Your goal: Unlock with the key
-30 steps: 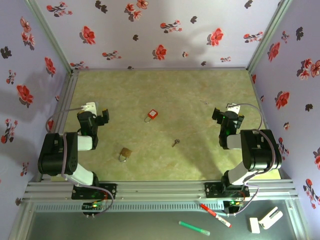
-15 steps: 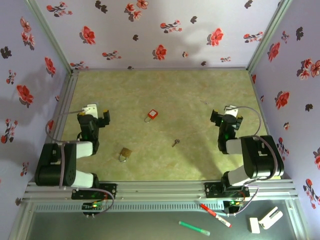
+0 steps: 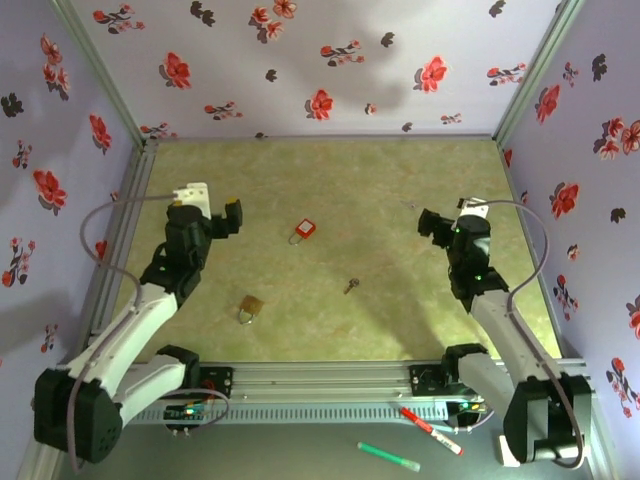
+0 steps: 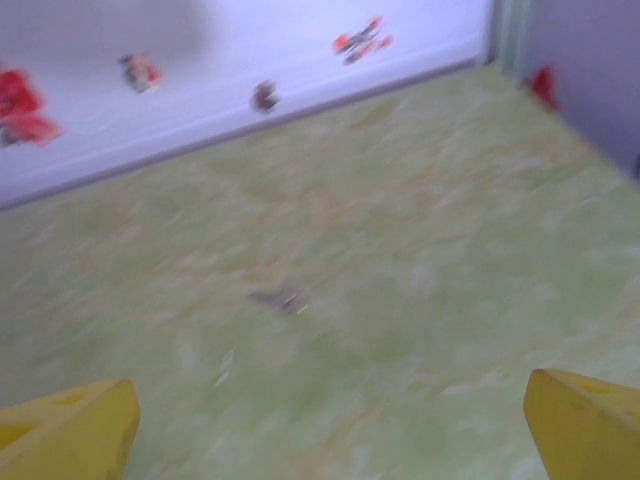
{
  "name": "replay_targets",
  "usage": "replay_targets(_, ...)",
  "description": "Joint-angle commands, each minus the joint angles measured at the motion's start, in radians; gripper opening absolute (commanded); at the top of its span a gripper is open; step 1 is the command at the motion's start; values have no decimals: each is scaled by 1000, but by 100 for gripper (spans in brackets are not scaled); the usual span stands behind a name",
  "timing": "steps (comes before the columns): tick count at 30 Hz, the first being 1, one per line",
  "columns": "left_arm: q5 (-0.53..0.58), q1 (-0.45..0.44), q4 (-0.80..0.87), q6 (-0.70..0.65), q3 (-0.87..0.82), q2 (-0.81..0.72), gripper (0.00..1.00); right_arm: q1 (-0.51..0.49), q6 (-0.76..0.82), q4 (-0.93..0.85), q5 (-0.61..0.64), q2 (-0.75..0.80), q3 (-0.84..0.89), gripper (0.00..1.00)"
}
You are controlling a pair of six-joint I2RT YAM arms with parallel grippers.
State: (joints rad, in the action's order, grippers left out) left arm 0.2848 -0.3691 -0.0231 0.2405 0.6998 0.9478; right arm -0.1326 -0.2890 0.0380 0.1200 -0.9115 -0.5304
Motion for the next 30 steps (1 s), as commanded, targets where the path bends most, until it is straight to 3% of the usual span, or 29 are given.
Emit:
replay_targets(1, -232, -22, 331, 313, 82, -33, 100, -54, -131, -297, -296, 28, -46, 99)
replay_targets(4, -358, -89, 396, 474, 90, -36, 100, -225, -174, -374, -306, 22, -41, 97)
replay_targets(7, -360, -180, 452, 578, 76, -51, 100, -434, -181, -436, -200, -28, -54, 96)
replay_targets(11, -334, -280, 462, 655, 29, -88, 100, -594, -151, -463, -122, -202, -113, 85)
replay_targets(19, -265, -386, 474, 728, -41, -144, 100, -671, -66, -549, -53, -567, -340, 60)
replay_targets(24, -214, -431, 508, 738, -45, -155, 99, -670, -56, -557, -54, -676, -408, 51)
replay_targets(30, -190, -435, 526, 732, -43, -156, 99, -671, -56, -550, -56, -729, -417, 47)
